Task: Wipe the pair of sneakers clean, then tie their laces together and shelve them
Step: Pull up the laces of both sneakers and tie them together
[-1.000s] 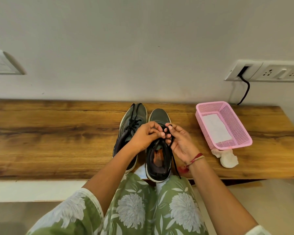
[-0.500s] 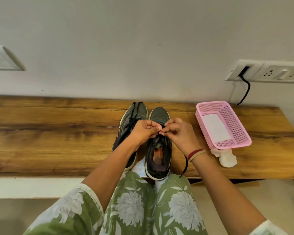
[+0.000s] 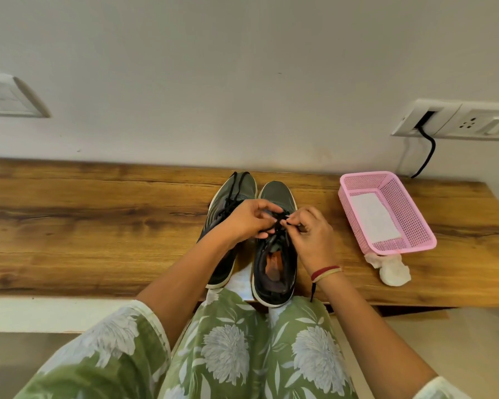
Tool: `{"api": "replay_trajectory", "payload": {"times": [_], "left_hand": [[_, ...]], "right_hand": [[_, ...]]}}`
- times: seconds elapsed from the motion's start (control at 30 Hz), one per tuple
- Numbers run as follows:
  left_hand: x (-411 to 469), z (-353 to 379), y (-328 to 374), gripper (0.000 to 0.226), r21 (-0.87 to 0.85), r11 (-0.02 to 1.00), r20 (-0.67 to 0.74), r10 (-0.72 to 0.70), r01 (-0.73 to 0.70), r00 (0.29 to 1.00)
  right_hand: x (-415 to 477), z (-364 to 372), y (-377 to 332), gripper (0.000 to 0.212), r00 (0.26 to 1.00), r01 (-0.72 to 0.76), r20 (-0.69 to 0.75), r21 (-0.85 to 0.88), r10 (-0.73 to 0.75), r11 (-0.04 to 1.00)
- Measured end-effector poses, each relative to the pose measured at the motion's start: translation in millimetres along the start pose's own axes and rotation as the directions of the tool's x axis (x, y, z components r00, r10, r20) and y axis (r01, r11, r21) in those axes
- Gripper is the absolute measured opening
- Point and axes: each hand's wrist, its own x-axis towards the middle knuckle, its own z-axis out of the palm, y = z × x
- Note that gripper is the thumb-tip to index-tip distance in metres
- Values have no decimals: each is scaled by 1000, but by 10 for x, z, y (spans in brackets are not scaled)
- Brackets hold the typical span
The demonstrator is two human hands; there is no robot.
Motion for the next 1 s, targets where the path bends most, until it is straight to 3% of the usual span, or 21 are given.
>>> {"api": "replay_trajectory", "payload": {"times": [0.13, 0.23, 0.37, 0.57, 0.77, 0.87, 1.0], "left_hand": [[21, -38, -31, 28, 111, 989, 29, 95, -97, 995], [24, -53, -64, 18, 192, 969, -69, 173, -157, 983], [37, -67, -42, 9, 492, 829, -28, 318, -264, 948], [26, -92, -46, 28, 362, 899, 70, 239, -248, 968], [28, -102, -34, 19, 408, 883, 7, 250, -231, 968], [8, -132, 9, 14, 533, 813, -35, 300, -236, 953], [-16, -201, 61, 13, 756, 641, -102, 312, -130, 945]], "right_hand": [[7, 31, 29, 16, 1000, 8, -3, 25, -8, 1000], [5, 41, 47, 16, 1000, -8, 2, 97, 8, 995], [-12, 39, 45, 18, 1000, -24, 13, 131, 23, 991], [8, 70, 45, 17, 1000, 4, 10, 58, -4, 998], [11, 69, 58, 15, 1000, 9, 23, 85, -11, 996], [15, 36, 68, 16, 999, -40, 10, 96, 39, 995], [-30, -2, 90, 20, 966, -233, -58, 222, 251, 947]]}}
